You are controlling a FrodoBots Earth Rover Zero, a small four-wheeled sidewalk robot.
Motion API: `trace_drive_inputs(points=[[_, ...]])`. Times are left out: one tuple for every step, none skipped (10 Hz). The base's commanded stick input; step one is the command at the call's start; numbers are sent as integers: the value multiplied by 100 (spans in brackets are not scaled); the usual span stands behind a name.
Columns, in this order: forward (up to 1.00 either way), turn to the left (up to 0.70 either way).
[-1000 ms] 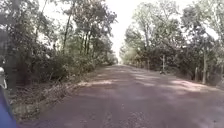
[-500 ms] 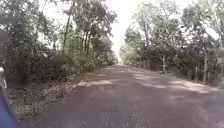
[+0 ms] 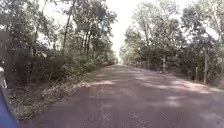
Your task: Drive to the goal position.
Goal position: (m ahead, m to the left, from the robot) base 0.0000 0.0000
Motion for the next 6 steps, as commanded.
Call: trace_drive_inputs(points=[[6,-3],[6,-3],[5,-3],[5,-3],[5,-3],[5,-3]])
